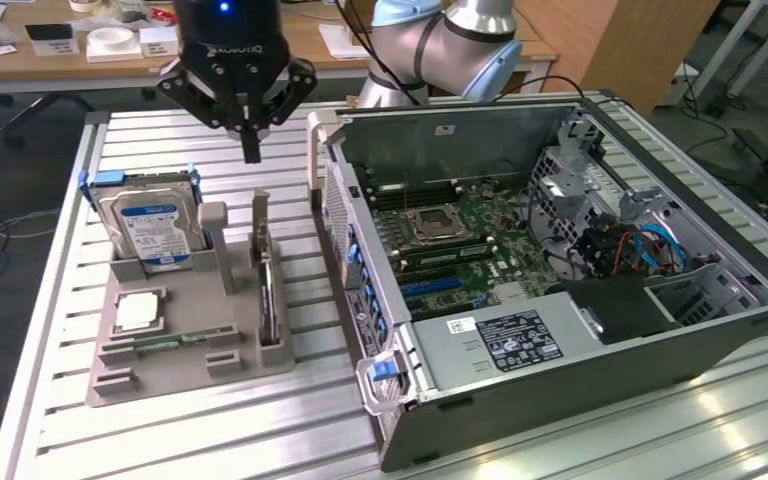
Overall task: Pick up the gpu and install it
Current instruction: 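Reach for the gpu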
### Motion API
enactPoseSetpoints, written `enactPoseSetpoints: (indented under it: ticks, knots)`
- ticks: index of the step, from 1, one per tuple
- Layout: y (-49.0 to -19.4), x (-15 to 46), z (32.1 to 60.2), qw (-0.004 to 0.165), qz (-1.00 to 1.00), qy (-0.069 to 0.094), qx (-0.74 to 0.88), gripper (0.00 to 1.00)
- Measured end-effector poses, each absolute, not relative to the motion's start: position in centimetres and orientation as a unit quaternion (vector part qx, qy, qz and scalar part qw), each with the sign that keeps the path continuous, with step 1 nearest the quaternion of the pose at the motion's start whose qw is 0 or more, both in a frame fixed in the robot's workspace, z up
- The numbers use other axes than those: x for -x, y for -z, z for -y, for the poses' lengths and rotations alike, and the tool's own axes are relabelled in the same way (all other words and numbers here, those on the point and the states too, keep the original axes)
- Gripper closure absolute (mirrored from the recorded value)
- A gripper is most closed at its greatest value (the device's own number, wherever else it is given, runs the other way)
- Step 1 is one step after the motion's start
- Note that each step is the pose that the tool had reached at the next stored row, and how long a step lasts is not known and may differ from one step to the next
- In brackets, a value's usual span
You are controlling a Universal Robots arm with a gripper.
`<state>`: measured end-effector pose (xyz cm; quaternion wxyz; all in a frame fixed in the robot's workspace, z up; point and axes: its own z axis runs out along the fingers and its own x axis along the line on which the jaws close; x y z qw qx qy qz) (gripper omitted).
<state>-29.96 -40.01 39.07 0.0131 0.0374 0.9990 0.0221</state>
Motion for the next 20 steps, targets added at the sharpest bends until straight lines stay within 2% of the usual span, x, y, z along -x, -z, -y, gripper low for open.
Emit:
enactPoseSetpoints:
  ticks: [20]
  knots:
    - [-39.1, 30.4, 44.1, 0.013, -0.999, -0.022, -0.037, 0.89]
